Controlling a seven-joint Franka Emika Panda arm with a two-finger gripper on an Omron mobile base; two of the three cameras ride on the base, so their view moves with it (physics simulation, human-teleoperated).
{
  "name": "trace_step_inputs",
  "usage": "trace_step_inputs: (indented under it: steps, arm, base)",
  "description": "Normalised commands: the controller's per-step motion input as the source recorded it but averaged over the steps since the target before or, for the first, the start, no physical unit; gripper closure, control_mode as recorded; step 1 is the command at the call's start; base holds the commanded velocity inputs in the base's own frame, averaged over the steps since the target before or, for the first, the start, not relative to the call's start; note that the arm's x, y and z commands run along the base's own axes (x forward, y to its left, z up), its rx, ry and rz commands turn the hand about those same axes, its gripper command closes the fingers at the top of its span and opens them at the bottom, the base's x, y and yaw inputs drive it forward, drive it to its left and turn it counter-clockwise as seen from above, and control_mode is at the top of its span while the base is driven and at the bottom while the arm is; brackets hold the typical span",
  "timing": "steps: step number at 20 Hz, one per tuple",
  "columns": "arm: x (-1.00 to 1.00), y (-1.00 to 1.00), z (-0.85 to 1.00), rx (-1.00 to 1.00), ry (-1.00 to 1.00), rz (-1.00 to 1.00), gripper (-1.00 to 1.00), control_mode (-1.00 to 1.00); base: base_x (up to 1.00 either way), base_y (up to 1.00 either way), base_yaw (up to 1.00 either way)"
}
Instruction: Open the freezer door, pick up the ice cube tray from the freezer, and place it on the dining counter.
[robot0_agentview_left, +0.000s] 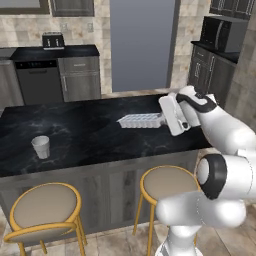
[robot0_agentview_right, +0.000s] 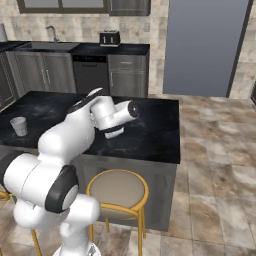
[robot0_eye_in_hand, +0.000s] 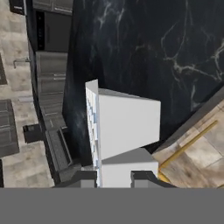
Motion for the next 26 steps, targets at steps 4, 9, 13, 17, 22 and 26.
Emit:
trace_step_inputs:
  steps: [4, 9, 13, 17, 22, 26]
  arm:
    - [0.41, 0.0, -0.56, 0.0, 0.03, 0.08, 1.0, -1.0]
    - [0.32, 0.0, -0.38, 0.0, 0.1, 0.08, 1.0, -1.0]
    - [0.34, 0.0, -0.33, 0.0, 0.11, 0.07, 1.0, -1.0]
    - [0.4, 0.0, -0.23, 0.0, 0.12, 0.06, 1.0, -1.0]
    - [0.47, 0.0, -0.39, 0.0, 0.04, 0.05, 1.0, -1.0]
    - [0.49, 0.0, -0.46, 0.0, 0.0, 0.05, 1.0, -1.0]
  base:
    - [0.0, 0.0, 0.0]
    - [0.0, 0.0, 0.0]
    - [0.0, 0.0, 0.0]
    - [0.0, 0.0, 0.0]
    - [0.0, 0.0, 0.0]
    - [0.0, 0.0, 0.0]
